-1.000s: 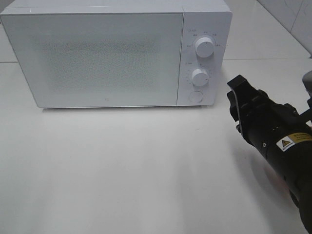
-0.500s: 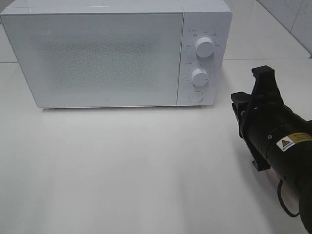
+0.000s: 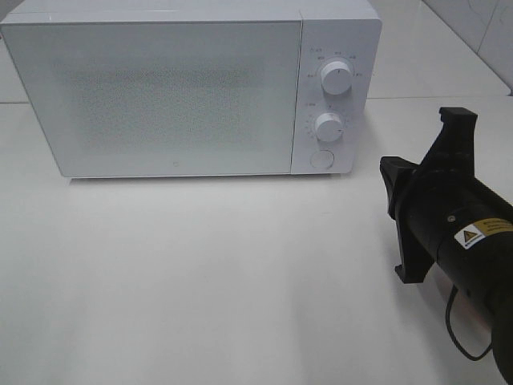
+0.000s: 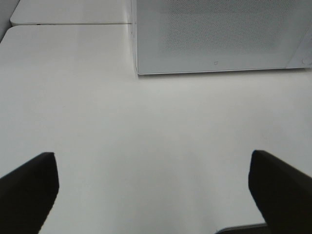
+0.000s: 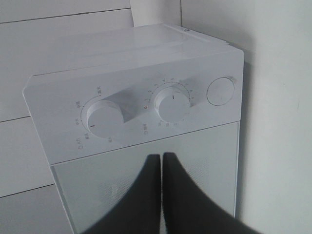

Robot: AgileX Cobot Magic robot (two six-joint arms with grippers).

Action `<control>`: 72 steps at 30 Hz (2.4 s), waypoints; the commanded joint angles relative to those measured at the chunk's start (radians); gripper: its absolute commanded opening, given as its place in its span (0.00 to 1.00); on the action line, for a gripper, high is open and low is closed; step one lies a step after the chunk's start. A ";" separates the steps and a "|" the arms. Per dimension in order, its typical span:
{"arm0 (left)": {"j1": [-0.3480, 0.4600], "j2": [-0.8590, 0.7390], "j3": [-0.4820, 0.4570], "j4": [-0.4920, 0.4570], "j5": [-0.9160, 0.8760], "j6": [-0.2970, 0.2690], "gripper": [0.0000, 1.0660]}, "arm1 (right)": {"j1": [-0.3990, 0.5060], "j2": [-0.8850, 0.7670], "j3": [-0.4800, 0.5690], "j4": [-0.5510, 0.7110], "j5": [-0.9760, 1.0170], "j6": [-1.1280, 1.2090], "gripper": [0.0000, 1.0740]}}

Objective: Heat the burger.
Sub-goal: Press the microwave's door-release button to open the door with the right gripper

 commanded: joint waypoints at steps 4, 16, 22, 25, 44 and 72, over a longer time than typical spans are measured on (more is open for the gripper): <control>-0.005 -0.021 0.003 -0.002 -0.016 -0.002 0.92 | 0.001 0.001 -0.007 -0.012 -0.006 -0.048 0.00; -0.005 -0.021 0.003 -0.002 -0.016 -0.002 0.92 | 0.001 0.098 -0.009 0.008 0.029 0.101 0.00; -0.005 -0.021 0.003 -0.002 -0.016 -0.002 0.92 | 0.001 0.161 -0.009 -0.005 0.043 0.146 0.00; -0.005 -0.021 0.003 -0.002 -0.016 -0.002 0.92 | 0.001 0.178 -0.009 -0.005 0.046 0.149 0.00; -0.005 -0.021 0.003 -0.002 -0.016 -0.002 0.92 | -0.144 0.284 -0.065 -0.253 0.099 0.236 0.00; -0.005 -0.015 0.003 -0.002 -0.016 -0.002 0.92 | -0.301 0.423 -0.303 -0.459 0.203 0.230 0.00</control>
